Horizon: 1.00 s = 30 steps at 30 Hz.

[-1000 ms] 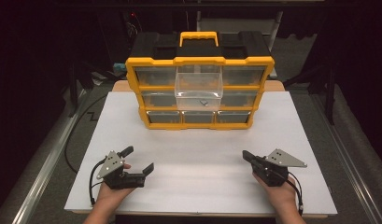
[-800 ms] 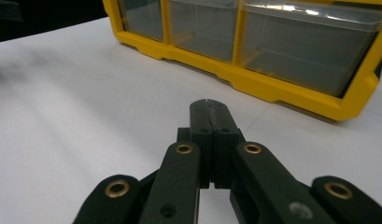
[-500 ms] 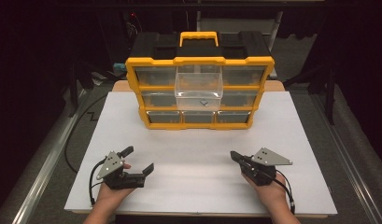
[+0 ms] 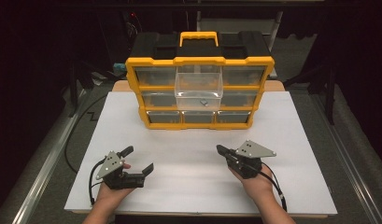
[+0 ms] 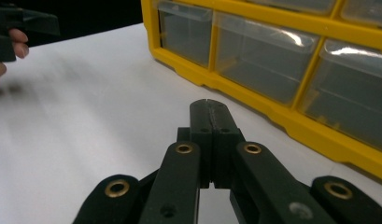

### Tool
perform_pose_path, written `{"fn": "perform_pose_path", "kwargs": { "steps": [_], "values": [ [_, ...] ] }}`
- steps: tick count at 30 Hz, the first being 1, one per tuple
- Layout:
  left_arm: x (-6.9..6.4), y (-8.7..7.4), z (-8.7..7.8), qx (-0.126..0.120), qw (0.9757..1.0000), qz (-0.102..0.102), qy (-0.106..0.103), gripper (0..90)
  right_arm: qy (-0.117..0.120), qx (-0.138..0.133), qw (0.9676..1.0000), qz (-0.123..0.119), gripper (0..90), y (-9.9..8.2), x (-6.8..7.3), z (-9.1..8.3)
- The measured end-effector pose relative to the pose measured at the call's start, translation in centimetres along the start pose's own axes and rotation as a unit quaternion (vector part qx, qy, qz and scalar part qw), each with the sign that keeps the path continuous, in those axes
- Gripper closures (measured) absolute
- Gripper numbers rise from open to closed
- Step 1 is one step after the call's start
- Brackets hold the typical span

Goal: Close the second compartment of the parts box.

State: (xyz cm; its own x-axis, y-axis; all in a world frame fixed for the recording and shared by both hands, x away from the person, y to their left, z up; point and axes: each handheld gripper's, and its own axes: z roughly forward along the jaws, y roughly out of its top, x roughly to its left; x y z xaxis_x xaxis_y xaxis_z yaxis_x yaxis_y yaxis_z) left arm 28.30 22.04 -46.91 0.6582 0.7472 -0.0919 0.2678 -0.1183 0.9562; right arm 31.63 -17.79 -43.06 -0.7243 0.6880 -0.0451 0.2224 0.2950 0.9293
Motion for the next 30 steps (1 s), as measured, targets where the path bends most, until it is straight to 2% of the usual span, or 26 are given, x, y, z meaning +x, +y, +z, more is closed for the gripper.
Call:
{"fn": "perform_pose_path", "kwargs": {
  "steps": [4,14,20,30],
  "values": [
    [0.0,0.0,0.0,0.002,1.0,0.003,-0.001,0.2,0.006,-0.007,1.0,0.004,90.0,0.9,0.4,0.5],
    [0.0,0.0,-0.1,0.001,1.0,0.007,-0.002,0.2,0.018,-0.02,0.9996,-0.004,90.0,2.6,1.2,1.8],
    [-0.1,0.0,0.0,-0.002,1.0,0.005,-0.003,0.3,0.018,-0.03,0.9994,-0.001,90.0,3.5,1.3,2.2],
    [0.0,0.0,-0.1,-0.003,1.0,0.007,-0.003,0.3,0.019,-0.045,0.9987,-0.013,90.0,5.8,1.6,2.2]
  ]
}}
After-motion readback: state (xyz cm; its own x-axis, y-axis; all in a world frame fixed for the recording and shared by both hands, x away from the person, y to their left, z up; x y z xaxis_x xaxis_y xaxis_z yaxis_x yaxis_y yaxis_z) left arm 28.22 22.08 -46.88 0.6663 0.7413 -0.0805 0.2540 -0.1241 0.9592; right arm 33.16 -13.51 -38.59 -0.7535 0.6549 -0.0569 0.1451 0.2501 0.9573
